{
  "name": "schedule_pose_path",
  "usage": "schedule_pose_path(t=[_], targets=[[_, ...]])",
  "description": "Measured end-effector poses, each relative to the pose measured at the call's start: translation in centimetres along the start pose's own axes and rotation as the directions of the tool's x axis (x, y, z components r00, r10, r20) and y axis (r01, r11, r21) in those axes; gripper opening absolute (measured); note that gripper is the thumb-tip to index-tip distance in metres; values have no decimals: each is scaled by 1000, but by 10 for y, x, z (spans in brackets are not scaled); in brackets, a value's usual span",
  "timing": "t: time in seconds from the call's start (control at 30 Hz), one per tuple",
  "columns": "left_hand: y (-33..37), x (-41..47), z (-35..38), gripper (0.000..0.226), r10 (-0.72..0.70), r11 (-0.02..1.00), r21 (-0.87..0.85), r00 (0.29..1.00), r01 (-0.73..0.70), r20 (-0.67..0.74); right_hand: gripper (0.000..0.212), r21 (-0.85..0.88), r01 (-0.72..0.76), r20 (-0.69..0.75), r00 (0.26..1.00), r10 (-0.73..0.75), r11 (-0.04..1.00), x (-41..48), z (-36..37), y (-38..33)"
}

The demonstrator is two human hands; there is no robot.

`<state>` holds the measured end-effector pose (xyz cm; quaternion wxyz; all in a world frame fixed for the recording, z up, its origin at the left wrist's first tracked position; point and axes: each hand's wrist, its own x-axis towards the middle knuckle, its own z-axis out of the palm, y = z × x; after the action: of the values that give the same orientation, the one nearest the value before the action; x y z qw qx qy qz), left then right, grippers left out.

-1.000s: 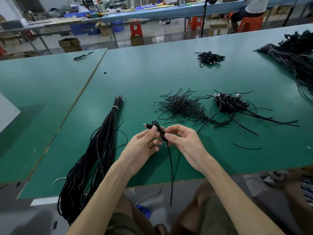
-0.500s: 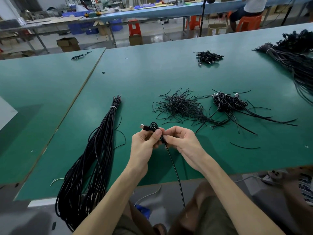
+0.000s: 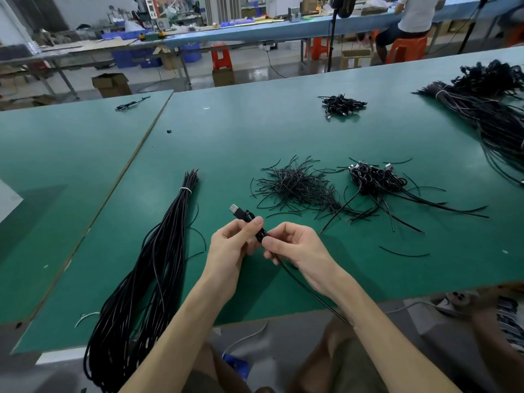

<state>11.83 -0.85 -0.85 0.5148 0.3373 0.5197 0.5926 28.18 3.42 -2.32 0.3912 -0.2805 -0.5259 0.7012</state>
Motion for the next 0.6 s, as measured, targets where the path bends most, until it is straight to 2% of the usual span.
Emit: schedule_pose_path(t=[0.1, 0.2, 0.33, 0.47, 0.6], targets=[[3, 1, -6, 31, -49, 989, -135, 991, 66, 126, 12, 20, 6, 51, 999, -7, 1000, 1, 0, 1], [3, 1, -9, 39, -94, 977, -169, 977, 127, 191, 13, 16, 3, 88, 996, -5, 1000, 2, 1, 0], [4, 1, -8, 36, -93, 983, -136, 976, 122, 197, 16, 38, 21, 66, 998, -24, 999, 1, 3, -2], [5, 4, -11, 46, -60, 995, -70, 980, 75, 189, 20, 94, 20, 26, 999, -22, 995, 1, 2, -3], [5, 5, -20, 52, -72, 996, -32, 978, 80, 198, 22, 67, 4, 42, 999, -6, 998, 0, -1, -2]])
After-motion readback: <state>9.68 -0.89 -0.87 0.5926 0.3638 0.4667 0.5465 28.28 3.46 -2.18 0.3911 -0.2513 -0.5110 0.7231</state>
